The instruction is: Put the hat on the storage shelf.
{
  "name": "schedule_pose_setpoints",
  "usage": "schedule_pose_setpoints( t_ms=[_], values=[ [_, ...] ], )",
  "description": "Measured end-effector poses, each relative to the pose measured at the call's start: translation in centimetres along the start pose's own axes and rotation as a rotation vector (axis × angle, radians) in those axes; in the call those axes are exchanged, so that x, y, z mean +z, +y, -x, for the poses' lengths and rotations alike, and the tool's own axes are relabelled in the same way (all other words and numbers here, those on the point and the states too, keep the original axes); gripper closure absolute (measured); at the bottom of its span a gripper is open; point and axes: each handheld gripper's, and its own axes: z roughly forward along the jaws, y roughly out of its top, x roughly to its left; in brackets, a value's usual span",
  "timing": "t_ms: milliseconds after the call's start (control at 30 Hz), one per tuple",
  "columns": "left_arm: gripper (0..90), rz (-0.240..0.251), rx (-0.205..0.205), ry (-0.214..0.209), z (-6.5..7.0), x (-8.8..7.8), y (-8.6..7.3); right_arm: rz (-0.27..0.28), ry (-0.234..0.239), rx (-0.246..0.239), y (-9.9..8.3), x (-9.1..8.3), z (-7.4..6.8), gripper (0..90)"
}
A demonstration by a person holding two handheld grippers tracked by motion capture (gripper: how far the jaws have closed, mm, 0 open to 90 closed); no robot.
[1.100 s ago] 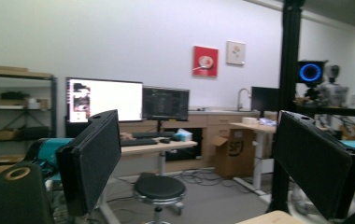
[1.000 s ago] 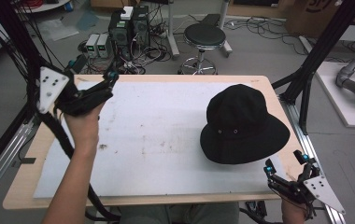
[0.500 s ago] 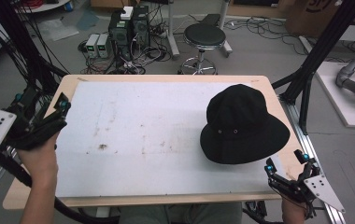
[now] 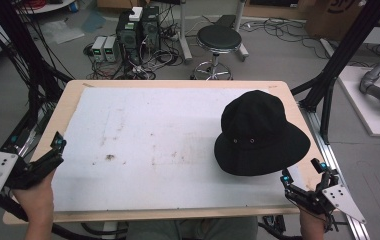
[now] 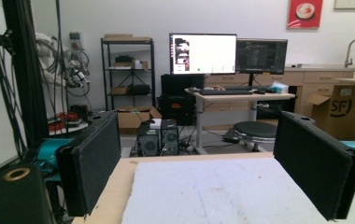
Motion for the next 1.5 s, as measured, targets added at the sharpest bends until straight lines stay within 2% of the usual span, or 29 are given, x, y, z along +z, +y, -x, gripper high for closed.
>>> schedule_pose_setpoints(
  t_ms=[200,333,400,600,767,933,1000,1133,1500],
  values=[
    [15.0,-0.003,-0.015,0.016,-0.1,-1.2,-1.5,-0.016,0.032,-0.009,-0.2,0.7,0.0,4.2],
    [15.0,-0.013,-0.004,-0.008,0.2,-2.0,-2.5,-0.011,0.035,-0.003,-0.1,0.9,0.0,4.3],
    [15.0,-0.019,0.006,-0.006,0.2,-2.4,-2.9,-0.012,0.033,0.01,-0.1,1.1,0.0,4.2],
    [15.0,-0.053,0.003,-0.001,-0.1,-2.3,-3.5,-0.02,0.042,-0.004,-0.2,1.3,-0.1,4.3],
    [15.0,-0.052,0.012,-0.004,0.1,-2.3,-3.5,-0.013,0.045,-0.005,-0.1,1.2,0.0,4.3],
    [15.0,-0.049,0.004,-0.017,0.4,-1.7,-3.5,-0.017,0.047,-0.006,-0.1,0.7,0.1,4.2],
    [15.0,-0.057,0.009,-0.025,0.8,-1.4,-3.5,-0.015,0.048,-0.013,-0.1,0.5,0.2,4.3],
    [15.0,-0.064,0.028,-0.036,1.4,-1.1,-3.6,-0.006,0.032,0.004,0.0,0.3,0.5,4.3],
    [15.0,-0.065,0.034,-0.021,1.2,-1.4,-3.6,-0.013,0.081,0.0,-0.3,1.2,-0.2,4.2]
  ],
)
